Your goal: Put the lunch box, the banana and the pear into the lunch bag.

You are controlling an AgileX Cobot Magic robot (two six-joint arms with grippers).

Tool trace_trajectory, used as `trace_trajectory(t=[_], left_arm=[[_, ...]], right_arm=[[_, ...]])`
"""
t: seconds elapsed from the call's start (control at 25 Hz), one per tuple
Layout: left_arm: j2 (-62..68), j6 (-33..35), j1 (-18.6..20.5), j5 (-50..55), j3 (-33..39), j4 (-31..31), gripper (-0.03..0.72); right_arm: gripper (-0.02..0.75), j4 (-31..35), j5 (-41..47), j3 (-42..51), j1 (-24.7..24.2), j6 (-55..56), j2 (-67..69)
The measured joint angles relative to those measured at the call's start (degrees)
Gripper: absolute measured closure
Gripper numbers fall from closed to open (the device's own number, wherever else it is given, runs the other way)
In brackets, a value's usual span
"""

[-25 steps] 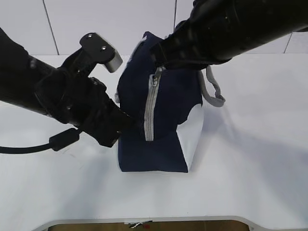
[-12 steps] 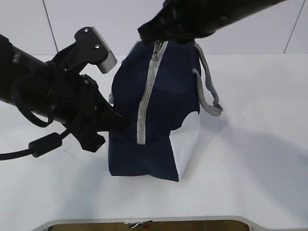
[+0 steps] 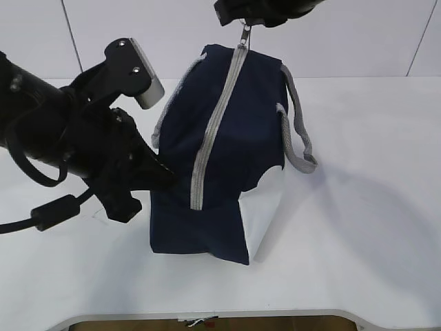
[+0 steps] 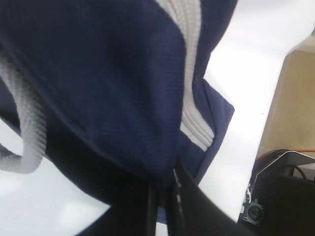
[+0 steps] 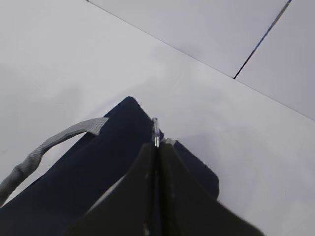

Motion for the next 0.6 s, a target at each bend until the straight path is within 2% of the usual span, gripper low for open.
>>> trace_trajectory(t=[0.44,0.6], left_arm=[[-3.09,-2.94,0.0,1.7,0.0,5.47,0.69],[-4.66,-6.75,0.15,3.33,0.0,9.52,0.69]], right_arm=[[0.725,-0.04,0.0,-7.88,-6.07,0.1,10.67],[0.726,-0.04,0.0,-9.88,-6.71,0.22,13.78]])
